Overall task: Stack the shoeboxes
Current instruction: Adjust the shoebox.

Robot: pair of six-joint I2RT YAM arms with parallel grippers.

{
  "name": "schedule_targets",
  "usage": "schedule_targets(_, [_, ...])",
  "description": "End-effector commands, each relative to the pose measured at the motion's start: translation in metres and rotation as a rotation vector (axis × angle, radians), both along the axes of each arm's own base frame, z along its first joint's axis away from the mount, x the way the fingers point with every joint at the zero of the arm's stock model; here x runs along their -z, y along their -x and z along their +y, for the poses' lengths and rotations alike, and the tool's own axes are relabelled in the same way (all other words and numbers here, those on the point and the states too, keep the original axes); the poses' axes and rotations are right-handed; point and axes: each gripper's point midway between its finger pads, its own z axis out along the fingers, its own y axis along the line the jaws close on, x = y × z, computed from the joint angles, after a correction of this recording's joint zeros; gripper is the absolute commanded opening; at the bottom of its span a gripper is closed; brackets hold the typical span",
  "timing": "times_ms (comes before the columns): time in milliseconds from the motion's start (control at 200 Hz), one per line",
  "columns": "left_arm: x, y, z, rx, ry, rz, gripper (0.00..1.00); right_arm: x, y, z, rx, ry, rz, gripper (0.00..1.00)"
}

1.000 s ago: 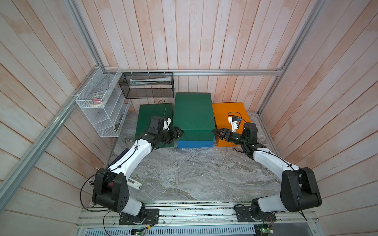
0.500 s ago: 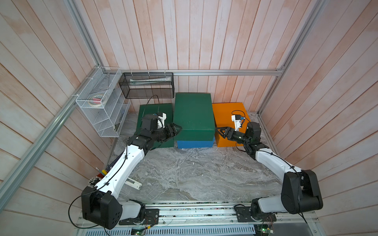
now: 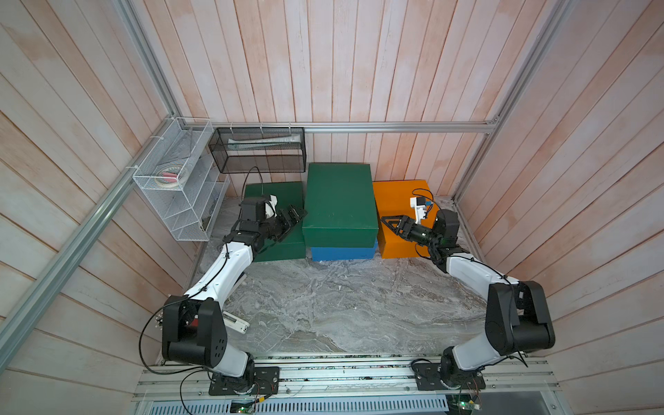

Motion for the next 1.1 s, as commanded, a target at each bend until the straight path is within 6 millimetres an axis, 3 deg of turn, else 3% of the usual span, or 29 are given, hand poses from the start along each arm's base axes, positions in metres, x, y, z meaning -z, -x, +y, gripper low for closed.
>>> schedule_targets(0, [-0.016,-0.007,-0.012,0.046,0.086,-0.058,0.93,-0.009,-0.005,0.0,-0.015,-0.031,-0.031,0.84])
schedule_targets(390, [-0.007,-0.011,-0.045,0.125,0.147,-0.028,0.93,0.014,-0.024,-0.002,-0.006,-0.044,0.028,0.83])
schedule_targets(665, [-0.007,-0.012,-0.046,0.125,0.143,-0.017,0.94,0.021,-0.029,-0.007,-0.009,-0.082,0.053,0.82])
schedule_targets(945, [-0.021,-0.003,-0.02,0.064,0.091,-0.045,0.94,0.036,-0.027,-0.02,0.054,0.003,0.089,0.78])
schedule_targets(1095, [-0.011,0.008,0.002,0.002,0.001,-0.026,0.87,0.048,-0.018,-0.032,0.119,0.117,0.119,0.74])
